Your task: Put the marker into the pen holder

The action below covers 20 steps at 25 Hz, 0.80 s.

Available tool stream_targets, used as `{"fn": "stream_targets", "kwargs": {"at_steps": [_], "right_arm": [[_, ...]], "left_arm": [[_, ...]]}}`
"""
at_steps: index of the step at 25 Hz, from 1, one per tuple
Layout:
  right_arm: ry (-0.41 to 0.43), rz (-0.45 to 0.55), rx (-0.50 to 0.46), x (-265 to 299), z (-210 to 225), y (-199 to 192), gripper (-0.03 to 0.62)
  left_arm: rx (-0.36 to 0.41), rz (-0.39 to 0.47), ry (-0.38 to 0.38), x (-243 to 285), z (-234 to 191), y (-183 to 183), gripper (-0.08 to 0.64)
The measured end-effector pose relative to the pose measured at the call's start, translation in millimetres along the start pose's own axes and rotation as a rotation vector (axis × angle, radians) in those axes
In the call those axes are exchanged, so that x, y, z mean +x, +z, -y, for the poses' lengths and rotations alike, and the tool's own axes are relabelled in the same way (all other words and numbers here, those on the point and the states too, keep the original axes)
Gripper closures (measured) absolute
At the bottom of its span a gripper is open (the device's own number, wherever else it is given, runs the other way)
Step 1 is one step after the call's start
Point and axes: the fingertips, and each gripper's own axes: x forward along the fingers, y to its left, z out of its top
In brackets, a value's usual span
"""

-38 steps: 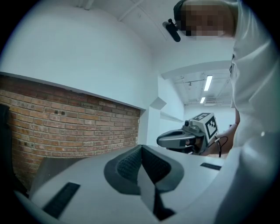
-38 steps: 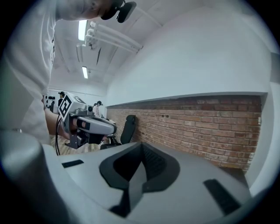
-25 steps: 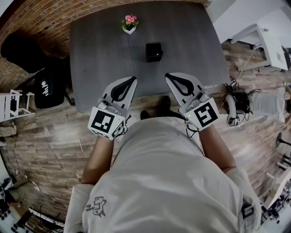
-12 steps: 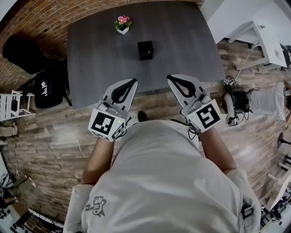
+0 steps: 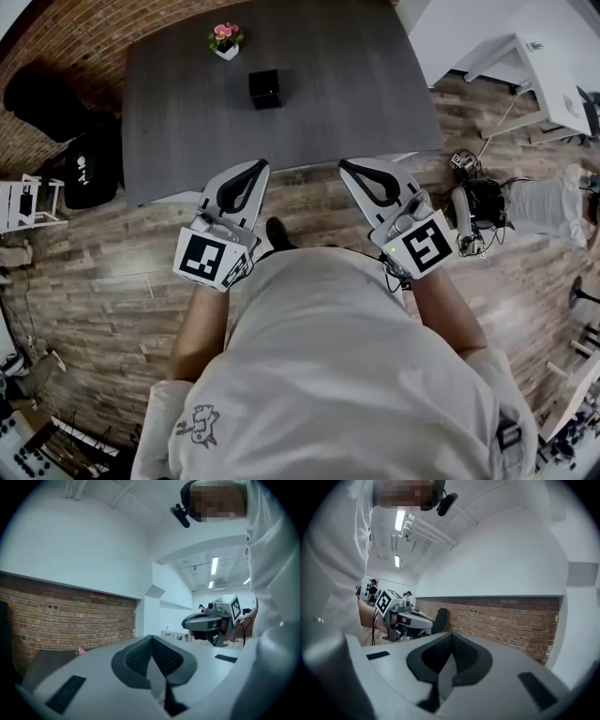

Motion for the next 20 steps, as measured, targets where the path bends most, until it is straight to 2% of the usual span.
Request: {"fn": "stream_targets", "kwargs": {"at_steps": [6,13,20], "right_arm": [[0.034,0.011,0.002,-56.9,3.4,-8.7,0.588],[0.078,0.042,0.003,-107.5,-16.0,-18.3,0.588],[0.102,0.047,0.025,-134.2,-37.3,-18.8,0.588]], "left_arm": [[0.013,-0.007,0.049,-0.1,57.7,-2.2,0.549],[0.005,-0.014,0.109,-22.0,117.4,-12.3,0.549],[0.008,-0.016,0.131,-41.8,151.7,-9.8,0.549]]}}
